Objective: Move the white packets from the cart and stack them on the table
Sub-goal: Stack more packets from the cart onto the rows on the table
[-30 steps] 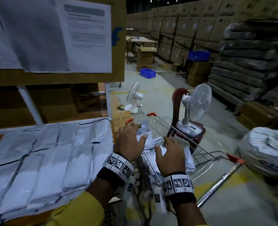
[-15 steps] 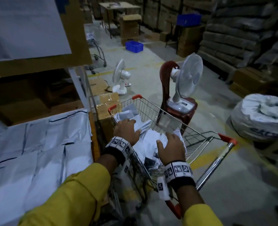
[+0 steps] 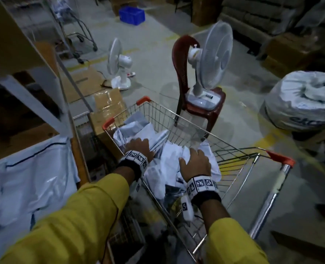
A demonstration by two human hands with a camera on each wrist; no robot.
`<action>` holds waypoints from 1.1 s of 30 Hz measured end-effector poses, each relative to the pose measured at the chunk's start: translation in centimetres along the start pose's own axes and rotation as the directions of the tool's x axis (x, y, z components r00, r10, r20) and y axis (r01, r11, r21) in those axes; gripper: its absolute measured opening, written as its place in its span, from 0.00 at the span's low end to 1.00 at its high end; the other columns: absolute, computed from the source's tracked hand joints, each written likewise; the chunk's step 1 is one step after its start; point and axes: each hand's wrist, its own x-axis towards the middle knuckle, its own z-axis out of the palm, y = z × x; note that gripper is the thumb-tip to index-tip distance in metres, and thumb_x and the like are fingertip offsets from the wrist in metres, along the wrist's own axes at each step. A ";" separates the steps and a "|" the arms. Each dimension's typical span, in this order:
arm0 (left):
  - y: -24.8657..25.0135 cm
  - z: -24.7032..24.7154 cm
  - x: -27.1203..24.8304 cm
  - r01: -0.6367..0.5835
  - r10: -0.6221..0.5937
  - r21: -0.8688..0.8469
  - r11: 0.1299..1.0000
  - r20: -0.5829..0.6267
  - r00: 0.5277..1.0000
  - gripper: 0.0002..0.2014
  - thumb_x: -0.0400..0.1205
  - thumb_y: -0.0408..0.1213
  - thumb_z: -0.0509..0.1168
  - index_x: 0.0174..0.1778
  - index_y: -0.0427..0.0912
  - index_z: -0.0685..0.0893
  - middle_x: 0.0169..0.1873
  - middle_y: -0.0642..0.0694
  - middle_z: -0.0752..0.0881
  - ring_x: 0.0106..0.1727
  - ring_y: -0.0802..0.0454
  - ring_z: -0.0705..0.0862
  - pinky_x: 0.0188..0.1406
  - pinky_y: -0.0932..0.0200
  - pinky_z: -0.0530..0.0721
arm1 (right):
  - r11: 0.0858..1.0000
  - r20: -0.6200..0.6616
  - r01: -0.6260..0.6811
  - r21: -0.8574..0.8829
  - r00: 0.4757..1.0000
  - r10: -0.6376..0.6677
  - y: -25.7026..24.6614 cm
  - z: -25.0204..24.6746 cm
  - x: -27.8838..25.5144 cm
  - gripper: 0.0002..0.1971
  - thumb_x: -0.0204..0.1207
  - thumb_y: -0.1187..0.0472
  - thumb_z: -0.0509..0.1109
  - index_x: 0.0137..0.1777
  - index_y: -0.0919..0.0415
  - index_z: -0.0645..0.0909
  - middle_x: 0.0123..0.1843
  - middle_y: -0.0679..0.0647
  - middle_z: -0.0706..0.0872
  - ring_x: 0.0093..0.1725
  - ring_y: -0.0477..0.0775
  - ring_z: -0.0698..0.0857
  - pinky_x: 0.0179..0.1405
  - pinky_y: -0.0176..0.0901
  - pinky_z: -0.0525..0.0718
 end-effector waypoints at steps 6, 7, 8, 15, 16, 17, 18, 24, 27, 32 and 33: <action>0.4 1.3 7.1 -0.052 0.044 0.077 0.996 0.102 0.994 0.24 0.84 0.60 0.59 0.67 0.46 0.78 0.65 0.40 0.84 0.65 0.37 0.82 0.64 0.42 0.80 | 0.995 0.187 -0.098 -0.028 0.977 0.102 1.9 6.1 6.9 0.36 0.80 0.38 0.63 0.84 0.56 0.65 0.83 0.64 0.66 0.79 0.70 0.68 0.77 0.64 0.70; 0.6 1.8 8.4 -0.059 0.048 0.082 0.995 0.125 0.991 0.24 0.84 0.60 0.58 0.68 0.46 0.78 0.66 0.40 0.84 0.65 0.37 0.82 0.64 0.42 0.79 | 0.993 0.203 -0.114 -0.042 0.972 0.120 2.4 7.0 7.6 0.37 0.80 0.38 0.63 0.84 0.57 0.64 0.83 0.65 0.66 0.80 0.70 0.66 0.78 0.64 0.68; 0.7 2.3 9.8 -0.071 0.057 0.089 0.994 0.146 0.988 0.24 0.85 0.60 0.57 0.68 0.46 0.78 0.67 0.41 0.83 0.66 0.38 0.82 0.65 0.43 0.78 | 0.989 0.211 -0.132 -0.061 0.967 0.142 2.8 7.9 8.4 0.38 0.80 0.38 0.64 0.85 0.57 0.63 0.84 0.66 0.64 0.81 0.70 0.64 0.79 0.64 0.66; 2.2 6.0 16.0 -0.086 0.035 0.164 0.983 0.293 0.955 0.20 0.86 0.54 0.60 0.67 0.46 0.81 0.65 0.40 0.85 0.65 0.39 0.83 0.66 0.43 0.78 | 0.982 0.296 -0.160 -0.097 0.938 0.182 5.9 13.6 11.1 0.43 0.77 0.39 0.68 0.87 0.57 0.57 0.87 0.65 0.56 0.84 0.70 0.58 0.80 0.62 0.63; 2.1 6.9 16.4 -0.073 0.015 0.167 0.983 0.324 0.946 0.19 0.85 0.52 0.60 0.65 0.44 0.81 0.64 0.39 0.85 0.64 0.38 0.83 0.66 0.41 0.79 | 0.982 0.321 -0.174 -0.071 0.928 0.187 6.2 14.4 11.2 0.43 0.77 0.40 0.69 0.87 0.57 0.57 0.88 0.64 0.55 0.85 0.70 0.57 0.81 0.61 0.62; 2.0 7.8 16.8 -0.053 -0.007 0.166 0.985 0.344 0.939 0.17 0.85 0.50 0.60 0.63 0.43 0.81 0.64 0.38 0.85 0.64 0.38 0.84 0.66 0.39 0.79 | 0.980 0.351 -0.192 -0.048 0.915 0.197 6.6 15.2 11.3 0.44 0.77 0.40 0.70 0.87 0.57 0.57 0.88 0.64 0.53 0.85 0.69 0.55 0.82 0.61 0.59; 1.6 8.8 17.2 -0.035 -0.028 0.164 0.986 0.364 0.931 0.16 0.85 0.48 0.60 0.63 0.42 0.80 0.64 0.37 0.84 0.64 0.37 0.83 0.67 0.37 0.79 | 0.977 0.383 -0.210 -0.034 0.900 0.207 7.0 15.8 11.3 0.44 0.77 0.40 0.70 0.87 0.56 0.56 0.88 0.65 0.52 0.86 0.69 0.53 0.83 0.61 0.58; 1.0 12.6 18.7 0.082 -0.156 0.174 0.981 0.471 0.868 0.19 0.87 0.42 0.59 0.71 0.35 0.76 0.68 0.34 0.82 0.68 0.34 0.82 0.68 0.43 0.80 | 0.958 0.433 -0.285 -0.027 0.861 0.269 8.6 17.9 11.0 0.44 0.75 0.35 0.67 0.86 0.46 0.53 0.88 0.60 0.54 0.84 0.68 0.55 0.77 0.67 0.69; 0.9 14.0 19.5 0.187 -0.210 0.095 0.978 0.470 0.857 0.25 0.87 0.51 0.54 0.71 0.33 0.71 0.70 0.30 0.78 0.70 0.31 0.79 0.71 0.40 0.76 | 0.962 0.428 -0.268 -0.053 0.864 0.264 8.5 17.9 11.1 0.50 0.69 0.29 0.70 0.86 0.47 0.51 0.85 0.59 0.60 0.83 0.69 0.59 0.78 0.66 0.63; 1.0 15.7 20.4 0.280 -0.233 0.010 0.960 0.580 0.780 0.33 0.85 0.50 0.64 0.77 0.30 0.65 0.72 0.31 0.77 0.70 0.33 0.78 0.72 0.41 0.75 | 0.960 0.410 -0.279 -0.027 0.873 0.265 7.8 18.4 11.2 0.51 0.66 0.37 0.74 0.84 0.46 0.50 0.82 0.62 0.67 0.78 0.70 0.66 0.78 0.65 0.66; 1.2 15.9 20.3 0.268 -0.229 0.015 0.963 0.566 0.792 0.34 0.83 0.48 0.67 0.77 0.30 0.65 0.72 0.32 0.76 0.71 0.33 0.78 0.72 0.44 0.76 | 0.956 0.413 -0.294 -0.004 0.870 0.270 7.5 18.4 11.2 0.50 0.65 0.41 0.73 0.84 0.46 0.50 0.80 0.64 0.68 0.77 0.71 0.67 0.78 0.66 0.67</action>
